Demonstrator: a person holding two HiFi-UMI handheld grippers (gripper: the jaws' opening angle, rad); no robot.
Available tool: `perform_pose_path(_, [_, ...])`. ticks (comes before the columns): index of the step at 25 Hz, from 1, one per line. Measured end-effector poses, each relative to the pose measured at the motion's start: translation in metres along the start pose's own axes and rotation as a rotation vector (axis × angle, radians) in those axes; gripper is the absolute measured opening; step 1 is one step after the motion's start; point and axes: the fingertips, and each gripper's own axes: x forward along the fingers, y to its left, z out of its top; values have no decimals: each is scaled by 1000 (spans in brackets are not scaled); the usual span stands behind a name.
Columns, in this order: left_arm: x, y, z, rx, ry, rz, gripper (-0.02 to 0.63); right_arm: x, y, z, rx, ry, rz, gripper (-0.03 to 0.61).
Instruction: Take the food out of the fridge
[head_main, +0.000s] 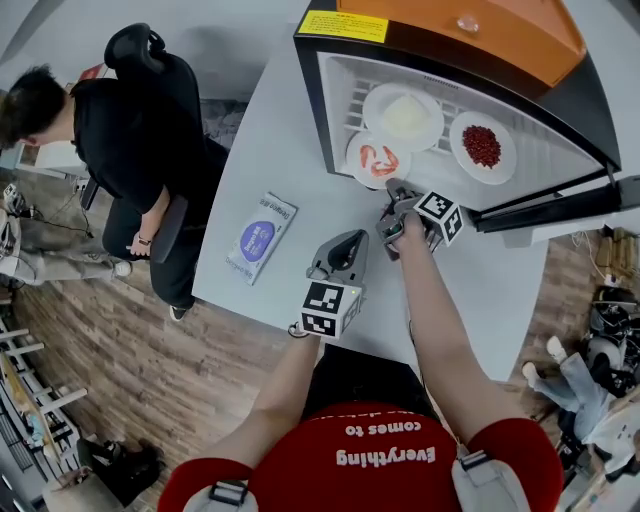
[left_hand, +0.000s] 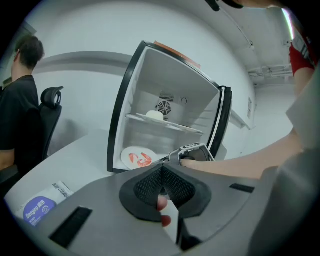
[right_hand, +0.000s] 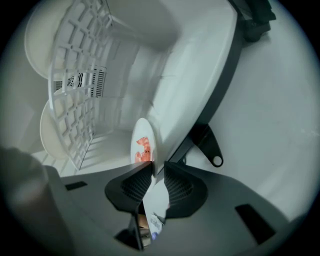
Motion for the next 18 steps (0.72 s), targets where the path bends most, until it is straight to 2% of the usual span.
perform_pose_path(2, [7, -1, -7, 1, 25, -8, 6, -1, 4, -2, 17, 3, 32, 42])
perform_pose_path(4, [10, -2, -11, -2, 37, -11, 6, -2, 11, -3, 62, 2, 88, 29])
perform_pose_path(7, [10, -2, -14, -8, 44, -9, 6, -6, 19, -1, 87, 0, 174, 20])
perform_pose_path(11, [7, 2, -12, -18, 43, -10, 6, -16, 23, -4, 79, 21, 241, 18])
perform_pose_path(18, [-18, 8, 4, -29, -2, -6, 6, -68, 28, -34, 49, 103, 351, 20])
